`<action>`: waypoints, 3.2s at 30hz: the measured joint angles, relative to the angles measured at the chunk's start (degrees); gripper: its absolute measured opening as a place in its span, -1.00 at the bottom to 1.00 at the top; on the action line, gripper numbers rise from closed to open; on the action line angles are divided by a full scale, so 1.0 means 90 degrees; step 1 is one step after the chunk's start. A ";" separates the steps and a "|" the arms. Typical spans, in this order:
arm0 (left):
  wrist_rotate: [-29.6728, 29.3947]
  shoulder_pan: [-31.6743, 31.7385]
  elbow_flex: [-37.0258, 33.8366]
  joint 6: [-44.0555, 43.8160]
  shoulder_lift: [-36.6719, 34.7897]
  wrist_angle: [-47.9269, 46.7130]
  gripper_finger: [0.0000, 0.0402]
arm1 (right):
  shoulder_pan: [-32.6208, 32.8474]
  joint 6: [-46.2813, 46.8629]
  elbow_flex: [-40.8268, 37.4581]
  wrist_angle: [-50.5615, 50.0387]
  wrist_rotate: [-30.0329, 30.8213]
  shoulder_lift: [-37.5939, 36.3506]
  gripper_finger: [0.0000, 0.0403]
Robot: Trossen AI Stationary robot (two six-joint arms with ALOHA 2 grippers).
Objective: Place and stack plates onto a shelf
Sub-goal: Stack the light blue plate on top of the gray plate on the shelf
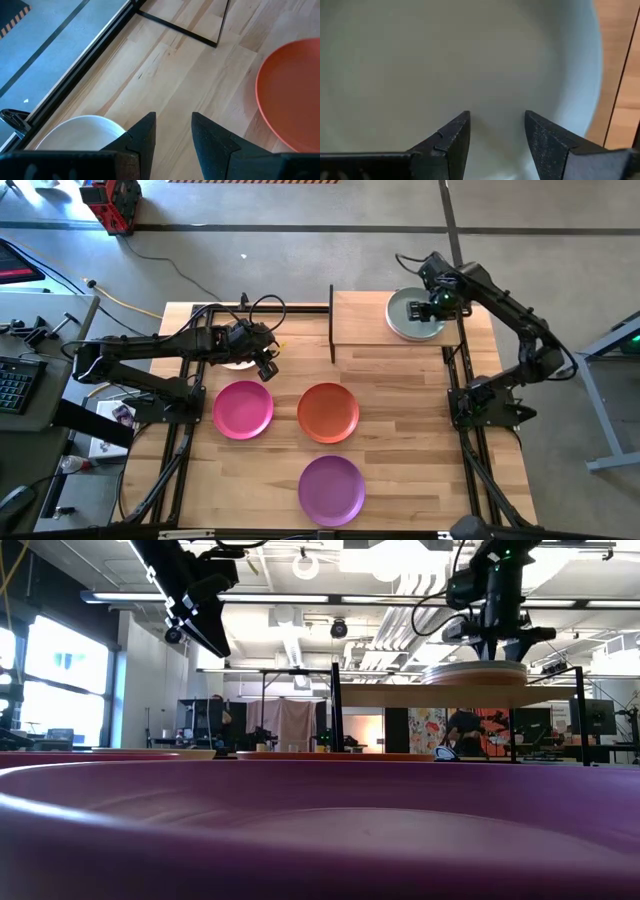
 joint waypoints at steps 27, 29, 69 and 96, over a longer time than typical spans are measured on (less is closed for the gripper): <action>-0.0001 0.0000 0.0000 -0.0002 -0.0002 0.0005 -0.43 | -0.0148 -0.0291 -0.0001 0.0259 0.0122 -0.0460 -0.16; -0.0002 0.0001 0.0000 -0.0003 0.0000 0.0007 -0.43 | -0.0242 -0.0306 -0.0001 0.0257 0.0097 -0.0460 -0.16; 0.0315 0.0000 0.0000 -0.1512 0.0000 0.0046 -0.43 | -0.0092 -0.0110 -0.0001 -0.0264 0.0637 -0.0310 -0.16; 0.0578 0.0000 0.0000 -0.1326 0.0000 0.0049 -0.43 | 0.1176 0.1435 -0.0001 0.0306 0.0388 -0.0314 -0.16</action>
